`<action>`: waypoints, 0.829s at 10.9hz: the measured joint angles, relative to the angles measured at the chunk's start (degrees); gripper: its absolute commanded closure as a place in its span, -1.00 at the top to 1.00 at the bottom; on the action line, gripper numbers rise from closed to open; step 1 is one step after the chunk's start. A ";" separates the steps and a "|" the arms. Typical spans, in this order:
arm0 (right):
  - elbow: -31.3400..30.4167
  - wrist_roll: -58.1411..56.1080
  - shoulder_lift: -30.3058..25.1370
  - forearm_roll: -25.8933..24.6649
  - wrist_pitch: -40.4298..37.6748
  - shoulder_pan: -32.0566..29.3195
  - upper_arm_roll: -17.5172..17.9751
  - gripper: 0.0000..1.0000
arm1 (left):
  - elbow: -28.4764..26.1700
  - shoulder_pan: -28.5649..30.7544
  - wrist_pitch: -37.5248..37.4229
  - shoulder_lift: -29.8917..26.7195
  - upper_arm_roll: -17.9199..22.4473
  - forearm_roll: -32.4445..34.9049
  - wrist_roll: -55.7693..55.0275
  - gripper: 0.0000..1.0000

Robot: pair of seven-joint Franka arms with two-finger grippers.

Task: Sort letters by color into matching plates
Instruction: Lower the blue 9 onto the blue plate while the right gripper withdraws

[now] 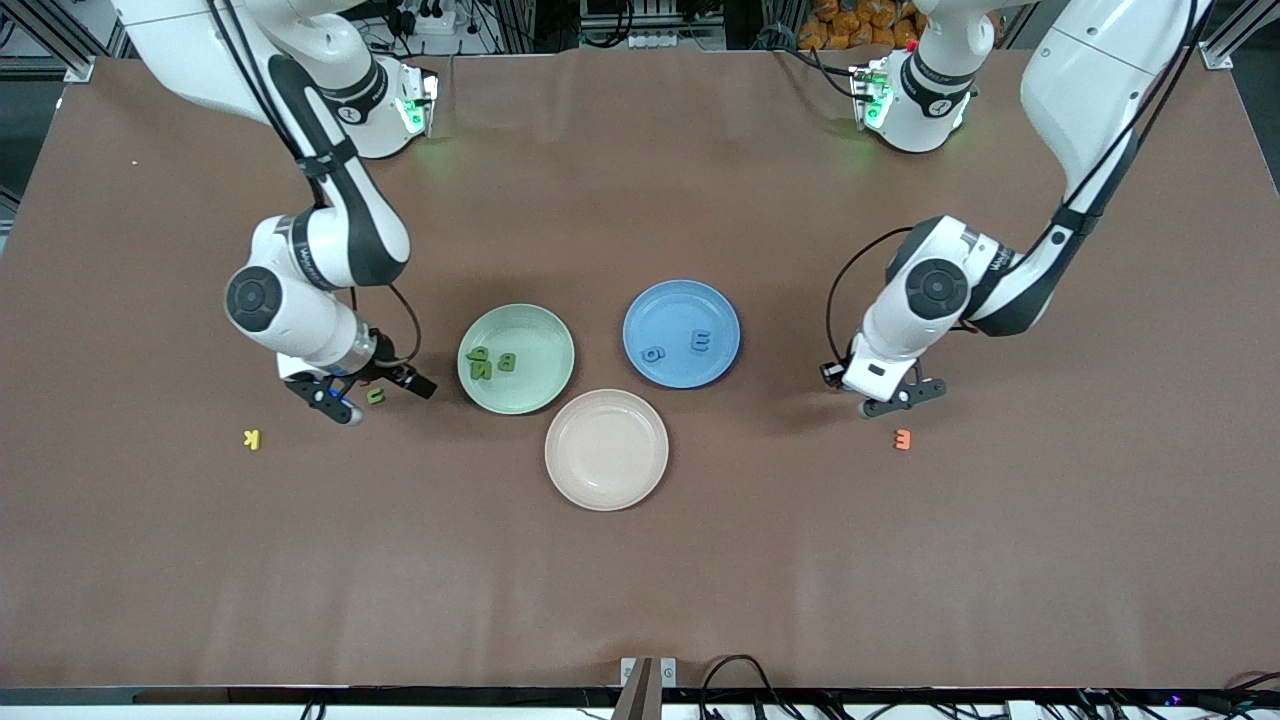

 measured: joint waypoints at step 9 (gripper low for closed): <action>0.20 -0.03 0.05 -0.13 0.20 -2.53 -5.73 1.00 | 8.74 -14.02 -6.66 1.18 -0.22 -5.88 -14.70 -1.00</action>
